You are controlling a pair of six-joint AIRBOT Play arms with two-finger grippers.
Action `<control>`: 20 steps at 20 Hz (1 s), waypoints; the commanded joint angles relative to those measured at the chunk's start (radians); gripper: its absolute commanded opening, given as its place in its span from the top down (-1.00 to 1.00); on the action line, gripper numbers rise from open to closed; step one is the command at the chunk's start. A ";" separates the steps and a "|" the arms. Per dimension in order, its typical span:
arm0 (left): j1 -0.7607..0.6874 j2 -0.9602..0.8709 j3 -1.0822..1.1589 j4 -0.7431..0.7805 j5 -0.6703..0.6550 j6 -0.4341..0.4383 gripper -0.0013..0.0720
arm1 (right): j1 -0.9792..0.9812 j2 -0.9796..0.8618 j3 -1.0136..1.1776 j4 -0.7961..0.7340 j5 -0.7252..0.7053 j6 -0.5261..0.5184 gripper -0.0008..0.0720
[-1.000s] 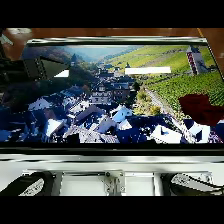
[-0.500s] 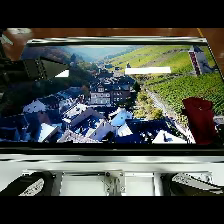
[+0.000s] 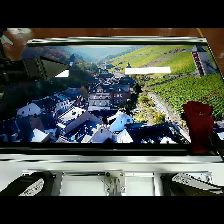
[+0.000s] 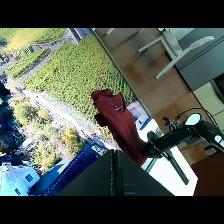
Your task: Fold the shirts.
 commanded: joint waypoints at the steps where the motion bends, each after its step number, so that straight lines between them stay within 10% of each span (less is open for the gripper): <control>1: 0.001 0.001 0.001 0.000 0.000 -0.020 0.86 | 0.000 0.000 -0.006 -0.077 0.023 -0.003 0.77; 6: 0.001 0.000 0.001 0.002 0.001 -0.006 0.86 | 0.000 0.027 0.048 -0.167 0.142 -0.065 -0.51; 14: -0.006 -0.042 0.001 0.344 0.116 0.021 0.86 | 0.112 0.207 0.435 -0.046 0.289 -0.260 -0.35; 20: -0.227 -0.238 0.122 1.165 -0.025 -0.390 0.87 | 0.727 0.212 0.564 0.057 0.076 -0.199 -0.53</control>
